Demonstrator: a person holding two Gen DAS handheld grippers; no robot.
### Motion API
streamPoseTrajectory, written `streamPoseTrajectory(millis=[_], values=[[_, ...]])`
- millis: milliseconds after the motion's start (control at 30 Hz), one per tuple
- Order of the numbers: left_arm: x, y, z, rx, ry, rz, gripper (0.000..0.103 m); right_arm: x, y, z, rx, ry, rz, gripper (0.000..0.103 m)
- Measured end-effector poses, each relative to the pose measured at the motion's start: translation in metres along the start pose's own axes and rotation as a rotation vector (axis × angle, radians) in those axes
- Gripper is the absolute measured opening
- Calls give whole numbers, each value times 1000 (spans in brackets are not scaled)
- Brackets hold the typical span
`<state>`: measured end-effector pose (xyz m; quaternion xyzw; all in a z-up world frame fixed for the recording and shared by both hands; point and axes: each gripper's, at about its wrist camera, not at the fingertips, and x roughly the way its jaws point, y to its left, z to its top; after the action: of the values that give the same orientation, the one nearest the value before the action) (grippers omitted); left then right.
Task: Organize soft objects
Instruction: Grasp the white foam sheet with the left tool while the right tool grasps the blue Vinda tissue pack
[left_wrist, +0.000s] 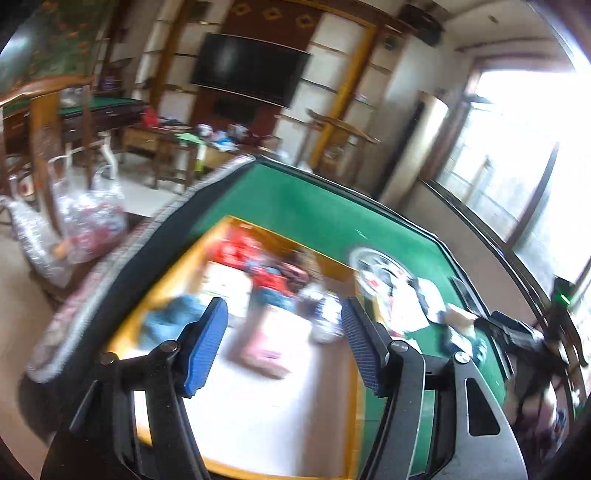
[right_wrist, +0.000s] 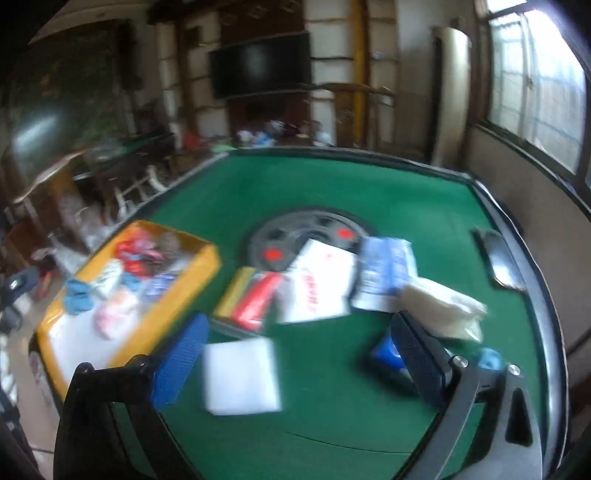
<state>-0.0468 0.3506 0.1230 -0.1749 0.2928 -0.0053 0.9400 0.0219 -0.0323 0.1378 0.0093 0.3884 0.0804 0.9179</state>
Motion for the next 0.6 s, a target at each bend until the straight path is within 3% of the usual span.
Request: streamPoseTrajectory(millis=[67,100,200,300,467,600], values=[[7,-18,-4,22,21,-31,63,11,-66,4,151,79,-57,93],[9,-28,-7,32,33,-45,63,18,-89,4,205,108,-56,82],[17,-52,-14,67,74,-76,63,36,-127,-1,272,159,17,80],[19,-69,-21,104,103,-83,63,57,-121,1,265,186,82,79],[12,-87,-26,148,106,-66,63,78,-110,-15,196,248,48,79],[15,-90,-25,150,117,-73,63,78,-80,-29,139,286,157,80]])
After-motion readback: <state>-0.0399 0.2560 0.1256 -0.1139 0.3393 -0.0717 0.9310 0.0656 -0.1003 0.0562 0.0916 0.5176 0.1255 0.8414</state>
